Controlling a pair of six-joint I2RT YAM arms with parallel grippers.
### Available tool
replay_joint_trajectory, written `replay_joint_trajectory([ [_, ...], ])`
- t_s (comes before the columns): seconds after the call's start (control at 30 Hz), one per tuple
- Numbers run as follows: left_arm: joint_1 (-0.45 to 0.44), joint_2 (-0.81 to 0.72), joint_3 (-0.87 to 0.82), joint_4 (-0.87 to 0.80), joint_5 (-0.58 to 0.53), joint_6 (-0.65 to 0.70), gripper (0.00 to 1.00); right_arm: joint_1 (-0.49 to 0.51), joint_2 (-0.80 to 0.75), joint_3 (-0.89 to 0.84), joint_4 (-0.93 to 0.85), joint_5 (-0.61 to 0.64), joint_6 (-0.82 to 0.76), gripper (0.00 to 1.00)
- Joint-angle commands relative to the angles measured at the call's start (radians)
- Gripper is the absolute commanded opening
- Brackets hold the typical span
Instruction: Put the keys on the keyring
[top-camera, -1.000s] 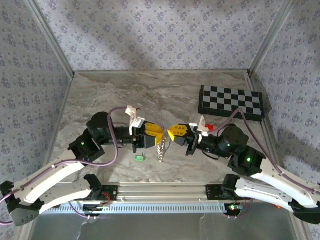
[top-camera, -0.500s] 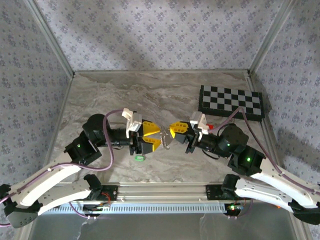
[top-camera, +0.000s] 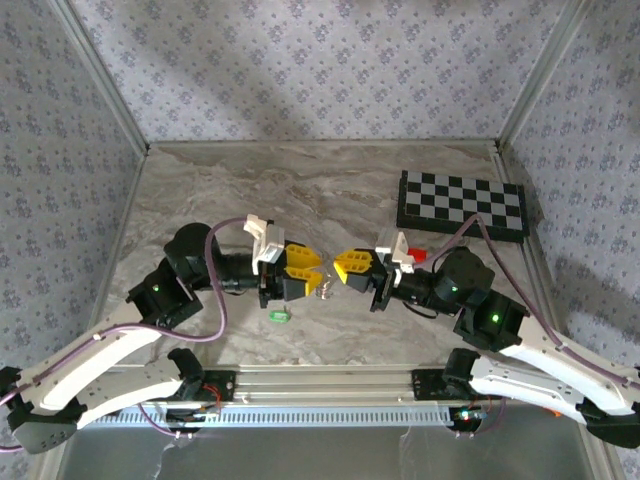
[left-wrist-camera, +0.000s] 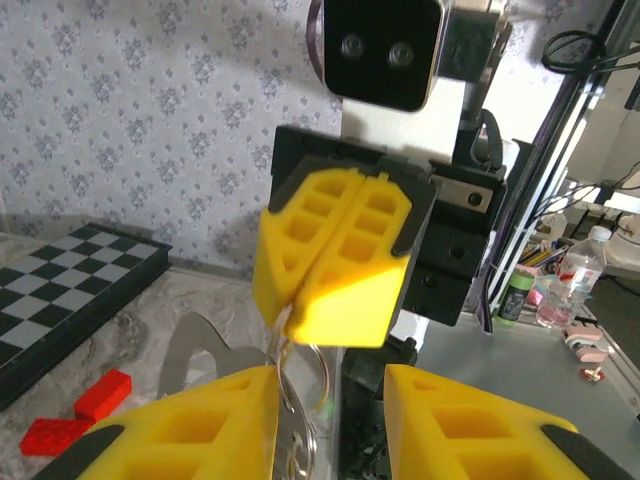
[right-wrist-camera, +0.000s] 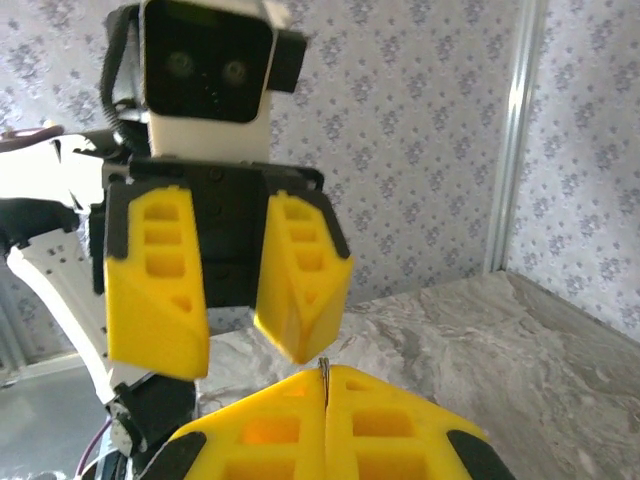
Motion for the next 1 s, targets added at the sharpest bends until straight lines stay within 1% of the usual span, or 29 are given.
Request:
replay_joint_trajectory([
  [0.0,-0.008,-0.004,0.057,0.001,0.046,0.033,0.31,0.007,-0.005,0.061,-0.009,-0.074,-0.030,0.00],
  [0.1,-0.007,0.007,0.082,-0.051,0.058,0.069,0.28,0.007,-0.007,0.069,-0.013,-0.096,-0.030,0.00],
  [0.2,-0.008,0.016,0.101,-0.079,0.086,0.090,0.28,0.007,-0.001,0.074,-0.009,-0.113,-0.024,0.00],
  [0.33,-0.008,0.021,0.114,-0.091,0.099,0.102,0.25,0.009,0.012,0.073,0.005,-0.131,-0.020,0.00],
  [0.5,-0.008,0.034,0.117,-0.095,0.118,0.102,0.22,0.010,0.013,0.068,0.016,-0.122,-0.020,0.00],
  [0.97,-0.008,0.049,0.110,-0.121,0.100,0.108,0.16,0.011,0.013,0.061,0.018,-0.133,-0.020,0.00],
])
